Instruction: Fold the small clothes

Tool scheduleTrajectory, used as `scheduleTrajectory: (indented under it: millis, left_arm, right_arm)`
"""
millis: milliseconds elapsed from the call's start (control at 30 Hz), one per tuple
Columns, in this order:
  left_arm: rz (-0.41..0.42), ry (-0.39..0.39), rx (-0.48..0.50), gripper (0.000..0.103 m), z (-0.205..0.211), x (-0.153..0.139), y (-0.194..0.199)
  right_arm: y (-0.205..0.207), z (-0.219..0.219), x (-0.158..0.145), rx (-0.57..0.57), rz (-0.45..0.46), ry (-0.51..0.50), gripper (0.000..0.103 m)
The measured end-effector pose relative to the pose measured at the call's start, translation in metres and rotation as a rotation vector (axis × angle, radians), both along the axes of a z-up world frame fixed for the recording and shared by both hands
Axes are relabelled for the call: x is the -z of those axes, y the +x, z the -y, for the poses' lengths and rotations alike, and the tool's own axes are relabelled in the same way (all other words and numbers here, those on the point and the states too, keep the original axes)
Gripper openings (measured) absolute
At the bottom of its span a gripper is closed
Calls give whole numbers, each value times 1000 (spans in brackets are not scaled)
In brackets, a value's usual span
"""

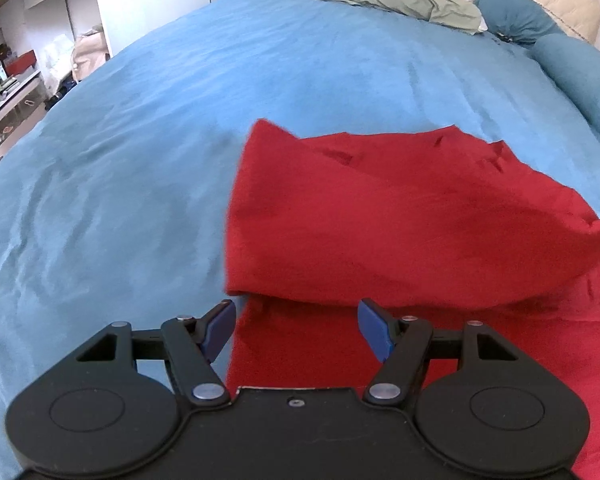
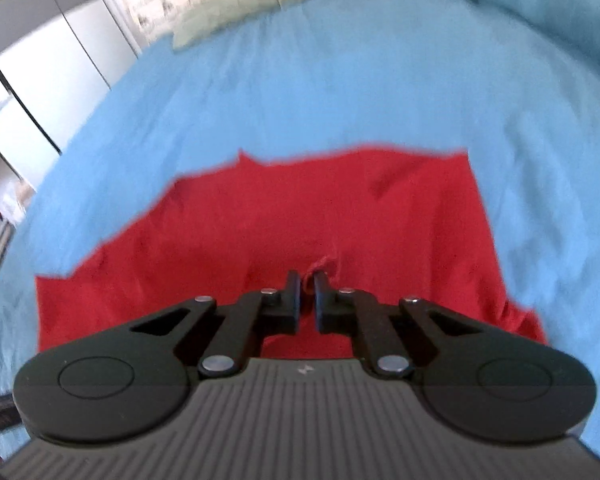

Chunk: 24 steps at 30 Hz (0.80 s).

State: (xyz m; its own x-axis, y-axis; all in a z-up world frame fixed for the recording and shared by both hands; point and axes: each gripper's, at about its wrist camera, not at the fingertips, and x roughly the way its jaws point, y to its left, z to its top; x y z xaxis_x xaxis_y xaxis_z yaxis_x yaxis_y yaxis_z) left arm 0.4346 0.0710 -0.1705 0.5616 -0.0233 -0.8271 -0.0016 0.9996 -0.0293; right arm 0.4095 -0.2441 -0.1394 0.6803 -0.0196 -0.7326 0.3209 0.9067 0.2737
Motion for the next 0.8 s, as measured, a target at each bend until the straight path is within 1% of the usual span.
scheduleTrajectory:
  millis: [133,233,300,400,467,567,633,667,700,733,767,800]
  left_arm:
    - [-5,28,-1,72,-3,8,2]
    - [-10,44,-11,72,-5,17,6]
    - [-10,45,-13,72,-5,22,11]
    - [-3,69,-15,72,-5,27,18]
    - [6,89,-30,72,-7,28,22]
    - [1,112,-72,72,-15,31,28]
    - [-14,112,-119,75,-25,33,29]
    - [-23,90,-145,76,-32,33,29]
    - [-29,78,-166,76,-35,33,28]
    - [-39,77,-187,76,-39,33,26]
    - [-44,80,-202,76,-43,33,24]
    - [-45,77,-209,76,-45,34,21]
  right_arm:
    - [-4,11,-32,19,87,-59,21]
    - [-10,23,-41,41,102,-136,21]
    - [-12,33,-32,59,76,-157,21]
    - [-13,46,-6,77,13,-164,21]
    - [-12,48,7,77,-5,-207,21]
    - [-12,57,23,115,-35,-161,21]
    - [-12,55,29,100,-63,-173,24]
    - [-12,54,30,92,-71,-176,27]
    - [-14,52,29,92,-78,-181,40]
    - [-15,50,27,88,-79,-190,50]
    - [-18,47,23,86,-66,-200,70]
    - [-24,43,17,83,-39,-210,83]
